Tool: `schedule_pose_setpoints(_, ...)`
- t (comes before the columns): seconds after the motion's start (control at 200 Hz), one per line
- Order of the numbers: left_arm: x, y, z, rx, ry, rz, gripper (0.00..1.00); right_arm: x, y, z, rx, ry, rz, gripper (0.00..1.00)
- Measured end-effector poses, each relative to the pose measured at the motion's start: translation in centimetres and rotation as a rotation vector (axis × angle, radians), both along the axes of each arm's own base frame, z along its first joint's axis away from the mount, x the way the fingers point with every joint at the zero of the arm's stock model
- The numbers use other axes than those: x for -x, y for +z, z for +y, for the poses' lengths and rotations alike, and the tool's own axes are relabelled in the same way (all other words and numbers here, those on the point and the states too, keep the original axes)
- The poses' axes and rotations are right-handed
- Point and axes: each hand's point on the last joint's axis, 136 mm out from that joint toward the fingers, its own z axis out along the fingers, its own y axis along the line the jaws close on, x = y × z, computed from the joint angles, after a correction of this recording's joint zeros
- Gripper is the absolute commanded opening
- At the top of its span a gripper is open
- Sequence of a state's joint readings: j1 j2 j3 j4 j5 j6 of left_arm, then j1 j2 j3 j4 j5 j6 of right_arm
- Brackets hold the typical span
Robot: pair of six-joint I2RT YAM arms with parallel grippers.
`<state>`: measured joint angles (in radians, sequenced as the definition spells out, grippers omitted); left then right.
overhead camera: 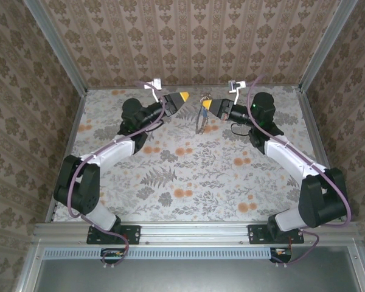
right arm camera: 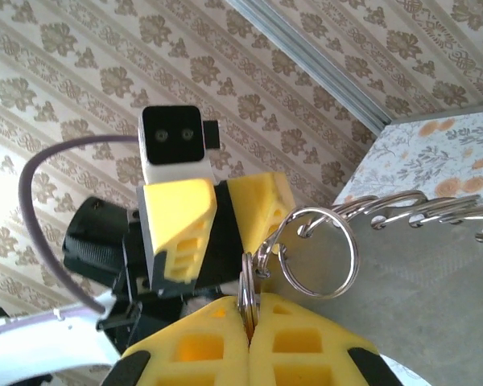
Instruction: Put the keys on the keyring
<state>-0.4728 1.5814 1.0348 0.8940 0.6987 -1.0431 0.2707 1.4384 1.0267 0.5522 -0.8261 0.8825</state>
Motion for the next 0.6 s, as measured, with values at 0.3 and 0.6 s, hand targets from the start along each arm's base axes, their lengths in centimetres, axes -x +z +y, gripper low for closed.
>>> schedule_pose_setpoints(0.3,2.6,0.5,-1.4,-0.166,-0.218,-0.090,0.39,0.9,-0.1,0.0,0.065,0.090,-0.019,0.00)
schedule_pose_setpoints(0.6,4.7,1.1,-1.9,-0.291,-0.346,-0.184,0.31,0.4,-2.4,0.3,0.084,0.141,0.048,0.00)
